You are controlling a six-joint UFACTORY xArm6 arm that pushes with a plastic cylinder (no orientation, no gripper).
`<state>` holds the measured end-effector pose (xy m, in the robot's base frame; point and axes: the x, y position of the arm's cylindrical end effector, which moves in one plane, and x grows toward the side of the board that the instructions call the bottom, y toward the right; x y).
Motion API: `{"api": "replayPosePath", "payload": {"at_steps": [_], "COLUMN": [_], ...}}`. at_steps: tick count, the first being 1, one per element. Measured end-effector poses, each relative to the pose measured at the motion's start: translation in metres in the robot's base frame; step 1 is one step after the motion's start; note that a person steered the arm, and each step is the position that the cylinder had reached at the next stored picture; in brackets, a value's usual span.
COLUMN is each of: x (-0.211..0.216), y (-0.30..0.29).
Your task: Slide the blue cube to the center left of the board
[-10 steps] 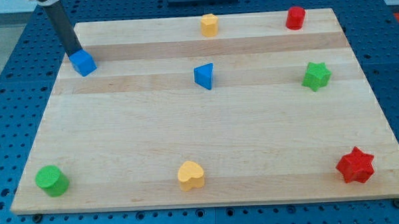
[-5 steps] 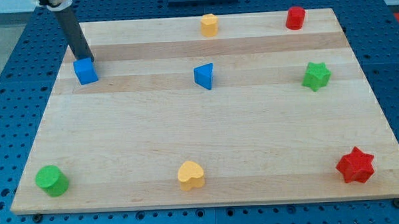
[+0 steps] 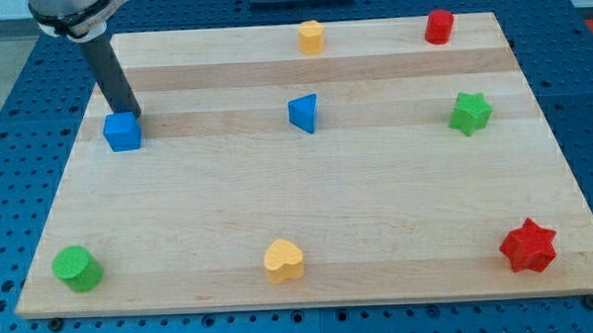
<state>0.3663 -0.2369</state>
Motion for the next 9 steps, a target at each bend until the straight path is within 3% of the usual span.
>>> {"api": "replayPosePath", "payload": {"at_steps": [5, 6, 7, 8, 9], "x": [0.024, 0.023, 0.041, 0.093, 0.096], "y": [0.015, 0.052, 0.094, 0.095, 0.095]}}
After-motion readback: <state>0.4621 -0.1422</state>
